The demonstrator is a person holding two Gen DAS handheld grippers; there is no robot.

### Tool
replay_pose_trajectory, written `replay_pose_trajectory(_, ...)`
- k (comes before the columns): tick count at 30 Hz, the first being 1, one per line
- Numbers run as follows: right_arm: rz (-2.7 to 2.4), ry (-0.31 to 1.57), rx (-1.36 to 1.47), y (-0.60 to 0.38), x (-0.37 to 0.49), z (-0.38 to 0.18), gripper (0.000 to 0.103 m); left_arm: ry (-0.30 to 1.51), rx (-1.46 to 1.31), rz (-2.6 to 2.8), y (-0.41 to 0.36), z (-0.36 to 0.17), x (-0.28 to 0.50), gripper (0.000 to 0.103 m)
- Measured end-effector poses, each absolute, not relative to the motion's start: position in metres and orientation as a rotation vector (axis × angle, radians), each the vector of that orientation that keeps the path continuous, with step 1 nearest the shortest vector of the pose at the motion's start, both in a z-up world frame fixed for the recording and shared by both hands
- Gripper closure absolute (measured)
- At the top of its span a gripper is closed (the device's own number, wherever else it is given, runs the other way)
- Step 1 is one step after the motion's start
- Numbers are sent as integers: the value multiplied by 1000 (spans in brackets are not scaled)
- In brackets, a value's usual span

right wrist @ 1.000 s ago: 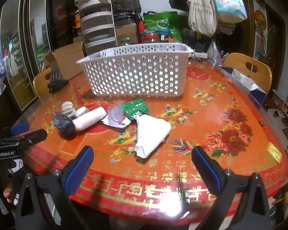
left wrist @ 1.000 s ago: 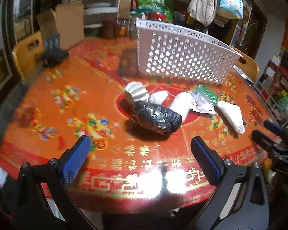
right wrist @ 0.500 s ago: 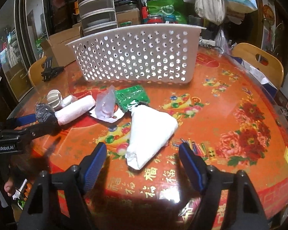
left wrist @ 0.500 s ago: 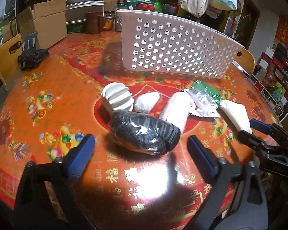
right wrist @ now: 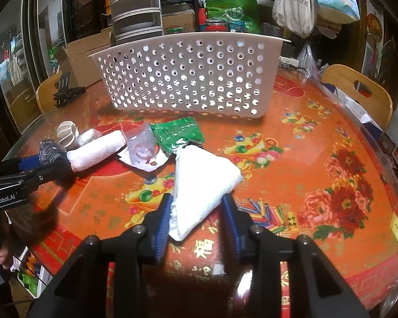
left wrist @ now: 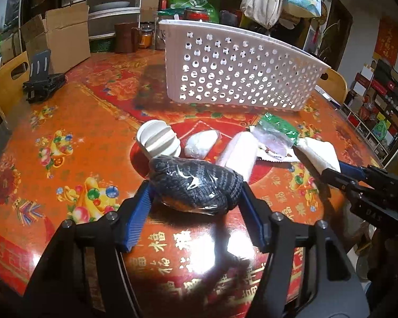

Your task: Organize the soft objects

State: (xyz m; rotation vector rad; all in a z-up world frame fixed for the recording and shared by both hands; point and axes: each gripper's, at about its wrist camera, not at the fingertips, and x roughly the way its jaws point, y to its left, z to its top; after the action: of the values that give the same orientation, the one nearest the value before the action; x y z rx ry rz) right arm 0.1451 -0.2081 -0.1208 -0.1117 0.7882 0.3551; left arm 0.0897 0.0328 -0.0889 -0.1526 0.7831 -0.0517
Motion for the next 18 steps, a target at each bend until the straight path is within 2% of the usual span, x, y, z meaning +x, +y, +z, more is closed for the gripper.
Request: replay_pose_trajectory(18, 361, 641, -127, -216, 121, -62, 71, 690, -140, -67, 37, -45, 75, 42)
